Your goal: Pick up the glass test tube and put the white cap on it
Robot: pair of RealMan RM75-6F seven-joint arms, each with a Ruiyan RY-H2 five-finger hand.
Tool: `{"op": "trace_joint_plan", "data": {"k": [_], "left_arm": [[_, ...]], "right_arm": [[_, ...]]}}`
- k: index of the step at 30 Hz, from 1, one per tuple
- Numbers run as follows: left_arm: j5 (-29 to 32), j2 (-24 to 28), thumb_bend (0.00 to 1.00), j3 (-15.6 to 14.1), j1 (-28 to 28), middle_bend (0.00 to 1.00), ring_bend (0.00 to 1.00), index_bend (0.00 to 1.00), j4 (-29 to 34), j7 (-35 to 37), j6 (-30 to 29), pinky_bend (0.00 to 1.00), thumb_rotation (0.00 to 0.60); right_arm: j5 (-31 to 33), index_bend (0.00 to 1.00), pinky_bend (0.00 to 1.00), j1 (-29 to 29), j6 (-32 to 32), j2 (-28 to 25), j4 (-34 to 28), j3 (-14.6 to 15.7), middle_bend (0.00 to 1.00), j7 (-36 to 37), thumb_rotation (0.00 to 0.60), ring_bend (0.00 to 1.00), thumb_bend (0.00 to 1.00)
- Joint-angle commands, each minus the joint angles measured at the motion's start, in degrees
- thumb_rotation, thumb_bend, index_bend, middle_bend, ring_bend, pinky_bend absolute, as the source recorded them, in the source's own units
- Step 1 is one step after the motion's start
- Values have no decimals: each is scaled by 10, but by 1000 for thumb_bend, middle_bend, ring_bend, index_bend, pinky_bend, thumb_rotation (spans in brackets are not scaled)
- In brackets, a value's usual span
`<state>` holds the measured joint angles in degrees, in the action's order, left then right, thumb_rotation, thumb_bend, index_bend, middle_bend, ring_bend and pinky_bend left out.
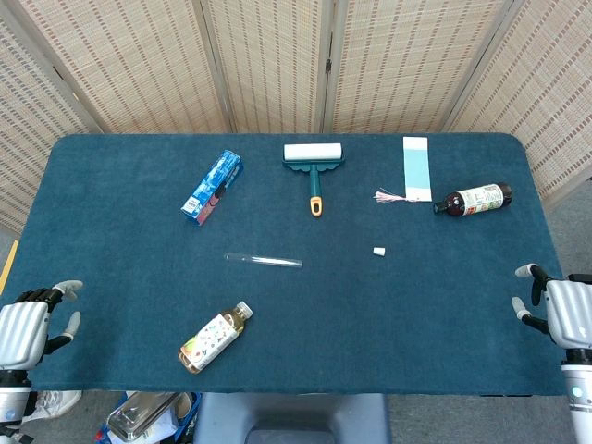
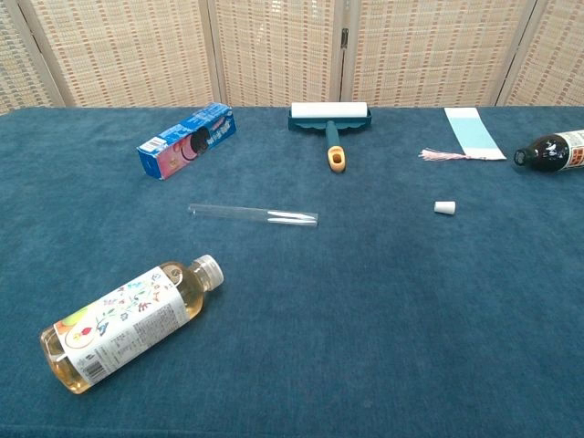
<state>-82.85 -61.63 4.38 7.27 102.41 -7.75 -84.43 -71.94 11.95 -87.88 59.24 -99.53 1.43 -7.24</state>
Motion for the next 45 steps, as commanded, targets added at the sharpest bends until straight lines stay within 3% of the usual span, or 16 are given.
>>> {"op": "trace_joint_plan", "data": {"k": [1,18,27,33,39,42,45], "left_arm": [[-4,0,396,-3,-2,437,409,307,2,1,-1,377,600],[-27,-1,396,-16,-7,437,409,307,7,6,-5,377,600],[-30,-3,396,-15,-4,437,409,307,6,5,-3,377,600],[-35,-6,396,-5,16,437,409,307,-2,12,17,377,600],[-48,-9,397,22,73,438,429,310,-9,25,68,381,600],[-45,-19,396,46,115,466,494,314,-11,32,103,460,600],[-35,-31,396,67,155,566,660,324,-12,29,141,660,600]], "right_arm": [[-16,385,972,-12,-12,1,1,-6,665,5,600,698,289],[-119,385,958,-36,-2,-17,14,-3,665,71,600,684,289],[-147,385,936,-42,-3,-16,17,-8,665,72,600,681,290],[-148,385,936,-42,3,-18,11,-18,665,66,600,681,289],[-134,386,936,-38,15,-24,-5,-32,665,49,600,681,289],[-128,386,936,-33,24,-27,-15,-41,665,35,600,681,289],[-127,386,935,-28,30,-29,-22,-46,665,29,600,681,289]]}}
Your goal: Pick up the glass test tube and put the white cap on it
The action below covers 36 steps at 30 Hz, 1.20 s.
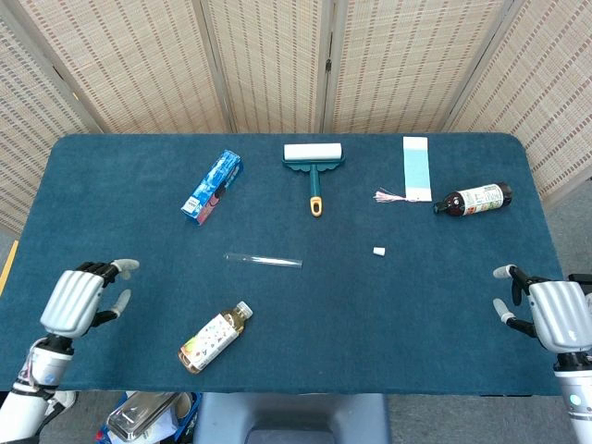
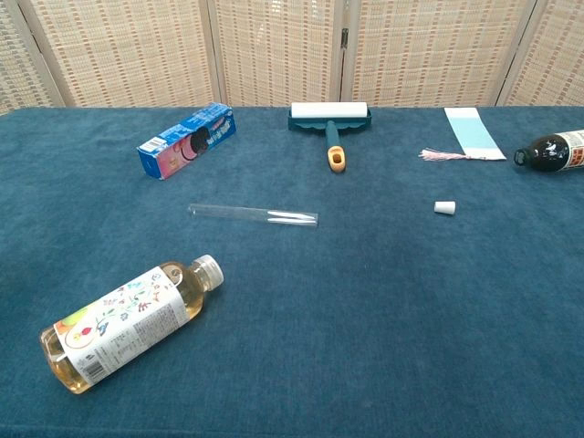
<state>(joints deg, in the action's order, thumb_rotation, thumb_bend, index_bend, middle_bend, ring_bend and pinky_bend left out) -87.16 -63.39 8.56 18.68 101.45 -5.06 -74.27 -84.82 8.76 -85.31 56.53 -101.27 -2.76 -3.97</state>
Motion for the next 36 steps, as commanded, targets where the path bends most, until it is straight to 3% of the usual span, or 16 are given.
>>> {"op": "trace_joint_plan", "data": {"k": [1,4,6,13,25,36], "left_arm": [[13,-20,396,33,59,617,724,329,-5,0,58,750,600],[29,-42,396,52,105,741,849,335,-15,-14,103,916,600],[43,-56,396,61,131,817,908,339,-21,-27,130,974,600],[124,-119,396,85,225,971,999,355,-45,-121,217,1000,600],[320,-215,396,85,341,1000,1000,365,-107,-286,267,1000,600],[453,-290,350,79,412,1000,1000,421,-191,-336,264,1000,600]], "right_arm": [[3,386,935,5,8,-4,-6,-6,665,-6,600,681,289],[6,386,935,9,17,-6,-10,-10,666,-12,600,681,289],[6,386,935,12,21,-6,-12,-11,667,-13,600,681,289],[6,386,935,17,36,-8,-17,-15,677,-16,600,686,289],[8,386,935,21,50,-5,-10,-19,710,-8,600,739,289],[9,386,935,25,62,-4,-5,-20,725,-2,600,753,289]]}}
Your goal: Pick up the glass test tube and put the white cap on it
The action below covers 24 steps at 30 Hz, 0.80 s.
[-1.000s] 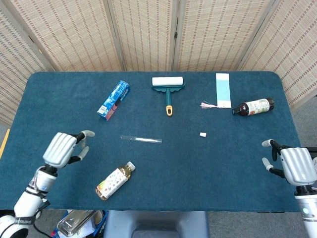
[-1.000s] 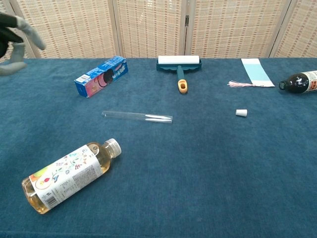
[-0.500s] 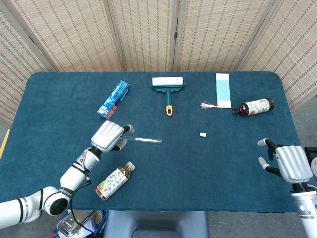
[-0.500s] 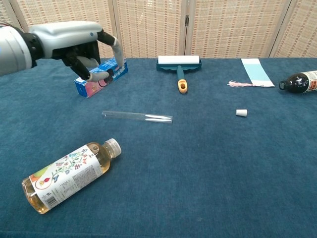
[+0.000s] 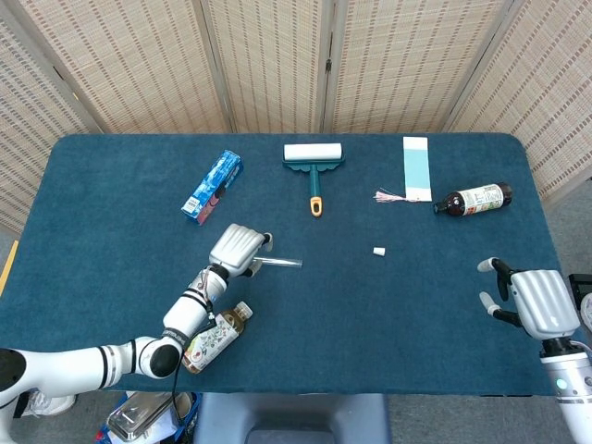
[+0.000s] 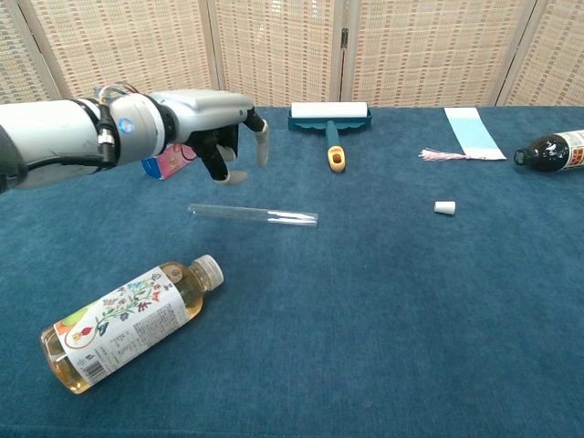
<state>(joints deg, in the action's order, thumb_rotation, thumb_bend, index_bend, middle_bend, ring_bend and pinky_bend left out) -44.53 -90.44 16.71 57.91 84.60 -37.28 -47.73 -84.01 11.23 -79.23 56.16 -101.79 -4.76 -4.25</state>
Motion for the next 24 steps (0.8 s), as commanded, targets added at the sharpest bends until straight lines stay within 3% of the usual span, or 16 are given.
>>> {"op": "trace_joint_plan", "data": {"k": [1,24], "left_arm": [[34,-26,344,-6,26,1000,1000,421,-32,-20,-3,1000,600],[187,-99,342,-38,91,1000,1000,452,-151,-80,9,1000,600]], "right_arm": [[1,386,935,0,1,0,1,-1,728,1,600,754,289],[4,389,934,7,12,6,8,-7,764,9,600,774,289]]}}
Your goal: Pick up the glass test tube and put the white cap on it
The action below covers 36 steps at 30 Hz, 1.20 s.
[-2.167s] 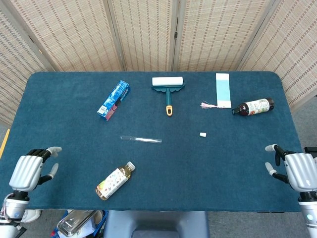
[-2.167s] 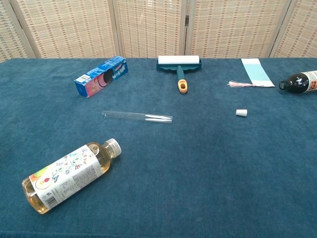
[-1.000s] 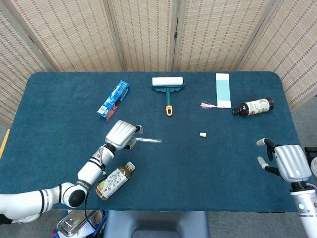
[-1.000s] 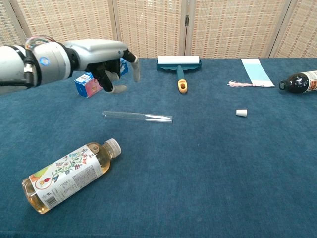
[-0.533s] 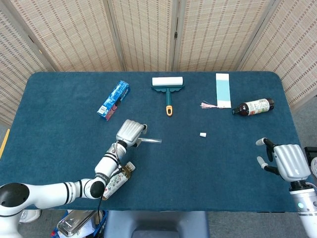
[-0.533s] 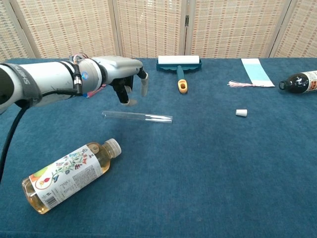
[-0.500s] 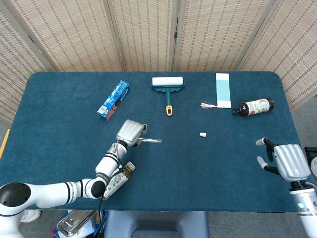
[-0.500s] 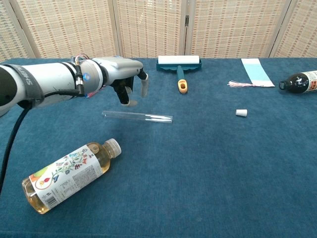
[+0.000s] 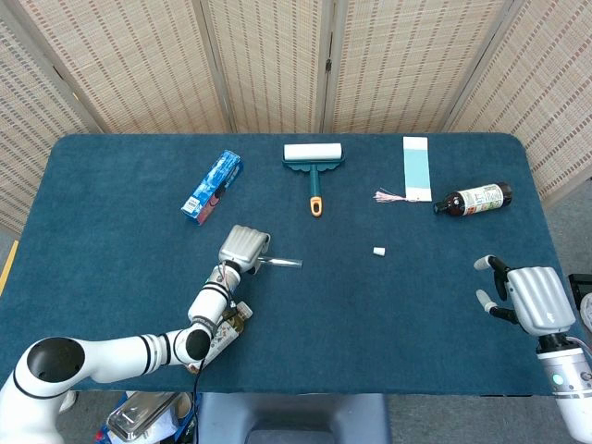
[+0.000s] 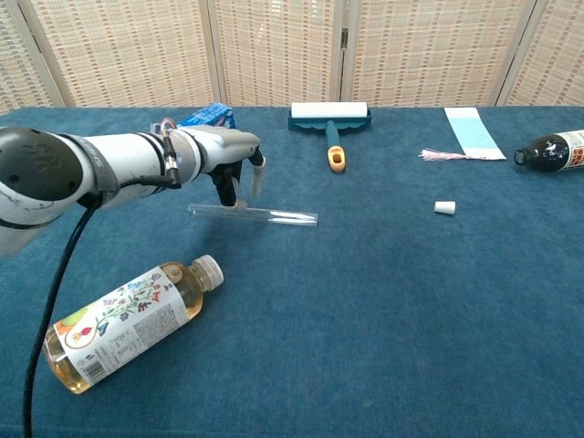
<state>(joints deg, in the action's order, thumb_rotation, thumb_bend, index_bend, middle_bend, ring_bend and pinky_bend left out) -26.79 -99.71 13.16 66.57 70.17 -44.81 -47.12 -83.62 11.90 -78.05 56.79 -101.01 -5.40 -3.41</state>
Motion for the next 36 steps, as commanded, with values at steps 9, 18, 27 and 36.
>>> {"op": "trace_joint_plan", "data": {"k": [9,18,27,36], "left_arm": [[38,-28,342,-5,22,1000,1000,446,-35,-16,6,1000,597],[67,-39,342,-5,35,1000,1000,431,-52,-30,11,1000,589],[86,-49,341,-5,47,1000,1000,416,-55,-42,11,1000,554],[92,-57,341,-8,54,1000,1000,430,-58,-49,9,1000,577]], "right_arm": [[-1,397,934,-2,-1,1,4,0,770,8,600,778,289],[-1,398,934,-4,-3,1,11,1,776,20,600,780,289],[-3,398,934,-7,-4,-2,14,2,778,32,600,781,289],[-2,402,934,-10,-5,-2,16,2,780,35,600,781,289]]}}
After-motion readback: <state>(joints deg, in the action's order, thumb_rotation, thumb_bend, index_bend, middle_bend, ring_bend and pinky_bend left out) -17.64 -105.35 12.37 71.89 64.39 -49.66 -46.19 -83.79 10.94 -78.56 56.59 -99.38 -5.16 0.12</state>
